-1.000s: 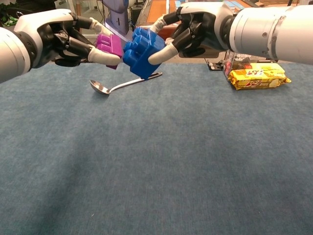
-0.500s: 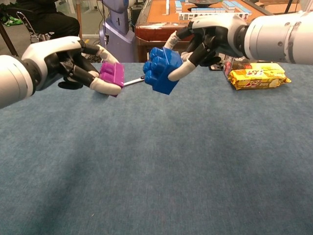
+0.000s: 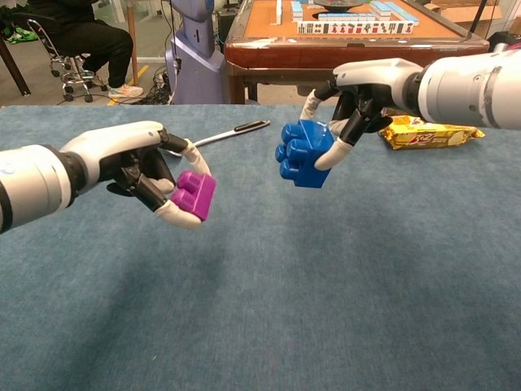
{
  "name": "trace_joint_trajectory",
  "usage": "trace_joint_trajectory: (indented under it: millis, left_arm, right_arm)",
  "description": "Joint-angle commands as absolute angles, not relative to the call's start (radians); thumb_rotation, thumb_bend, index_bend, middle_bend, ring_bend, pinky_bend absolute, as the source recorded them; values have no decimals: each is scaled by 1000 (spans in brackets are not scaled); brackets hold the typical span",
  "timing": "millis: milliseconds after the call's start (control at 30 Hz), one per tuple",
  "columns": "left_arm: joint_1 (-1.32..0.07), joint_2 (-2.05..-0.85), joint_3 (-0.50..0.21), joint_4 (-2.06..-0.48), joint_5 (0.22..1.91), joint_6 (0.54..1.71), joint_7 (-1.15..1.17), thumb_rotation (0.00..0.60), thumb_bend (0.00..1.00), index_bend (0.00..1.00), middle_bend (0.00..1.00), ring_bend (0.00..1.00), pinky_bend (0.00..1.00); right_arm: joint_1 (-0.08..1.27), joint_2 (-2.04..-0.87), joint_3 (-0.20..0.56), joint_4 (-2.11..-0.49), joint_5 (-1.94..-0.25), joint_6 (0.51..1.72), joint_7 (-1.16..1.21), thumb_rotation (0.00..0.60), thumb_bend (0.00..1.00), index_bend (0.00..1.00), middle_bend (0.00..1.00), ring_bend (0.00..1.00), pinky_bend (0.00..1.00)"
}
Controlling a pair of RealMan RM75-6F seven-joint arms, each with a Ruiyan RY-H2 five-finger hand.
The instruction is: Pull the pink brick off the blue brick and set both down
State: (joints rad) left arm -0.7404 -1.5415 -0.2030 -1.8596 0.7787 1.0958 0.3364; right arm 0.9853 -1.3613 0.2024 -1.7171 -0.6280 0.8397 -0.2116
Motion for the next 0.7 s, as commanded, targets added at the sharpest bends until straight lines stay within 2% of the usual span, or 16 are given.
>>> trace_joint_trajectory:
  millis: [33, 133, 200, 433, 600, 700]
  left_arm:
    - [-759, -1564, -178, -1838, 752, 1112, 401, 600, 0, 208, 1000, 992, 1000]
    - [-768, -1572, -165, -1826, 732, 1120, 445, 600, 0, 45, 1000, 985, 1000]
    - [-769, -1572, -159, -1824, 727, 1126, 463, 600, 0, 4, 1000, 980, 1000]
    - [-743, -1554, -164, -1847, 737, 1169, 453, 600, 0, 0, 1000, 966, 1000]
    - [-710, -1529, -157, -1857, 771, 1199, 428, 600, 0, 0, 1000, 961, 1000]
    - [-694, -1515, -150, -1855, 786, 1205, 417, 600, 0, 4, 1000, 957, 1000]
  right_arm:
    - [993, -1373, 191, -1708, -613, 847, -233, 600, 255, 689, 1000, 1000, 1000]
    - [999, -1385, 183, -1698, -601, 842, -249, 600, 255, 689, 1000, 1000, 1000]
    - [1003, -1392, 178, -1691, -596, 838, -259, 600, 256, 689, 1000, 1000, 1000]
    - [1020, -1428, 150, -1652, -576, 832, -308, 600, 223, 681, 1000, 1000, 1000]
    - [1047, -1442, 121, -1630, -524, 814, -369, 600, 162, 566, 1000, 1000, 1000]
    - [1058, -1449, 112, -1621, -494, 803, -388, 600, 67, 456, 1000, 1000, 1000]
